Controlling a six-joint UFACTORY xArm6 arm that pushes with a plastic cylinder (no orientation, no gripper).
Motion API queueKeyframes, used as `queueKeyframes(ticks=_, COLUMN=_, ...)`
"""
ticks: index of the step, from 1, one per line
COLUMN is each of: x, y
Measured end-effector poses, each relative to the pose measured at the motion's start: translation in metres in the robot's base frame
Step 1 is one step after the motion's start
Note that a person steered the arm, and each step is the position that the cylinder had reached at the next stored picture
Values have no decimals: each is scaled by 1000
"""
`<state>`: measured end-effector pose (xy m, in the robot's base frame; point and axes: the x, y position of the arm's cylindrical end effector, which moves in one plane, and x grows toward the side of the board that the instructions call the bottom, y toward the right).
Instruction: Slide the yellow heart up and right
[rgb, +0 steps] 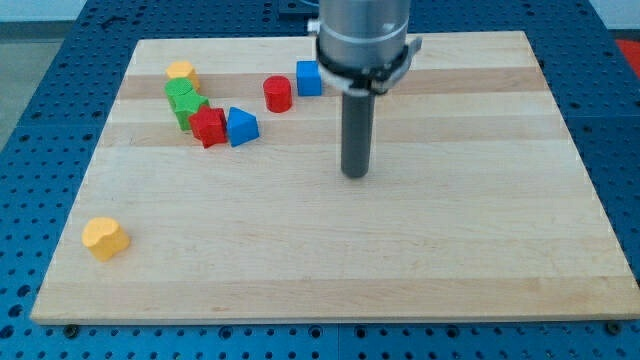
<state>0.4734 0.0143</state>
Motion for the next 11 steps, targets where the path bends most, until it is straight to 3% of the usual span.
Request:
queueKeyframes(ticks=2, x=99, y=-103)
queueKeyframes(ticks=4, x=136, y=-269)
queueKeyframes(ticks=5, x=132, y=-317)
queueKeyframes(ticks=6, x=109, y=-313)
queueKeyframes(ticks=9, x=21, y=-203)
queueKeyframes(ticks=10, x=19, y=-171)
queueKeyframes(ticks=11, x=19, y=-177)
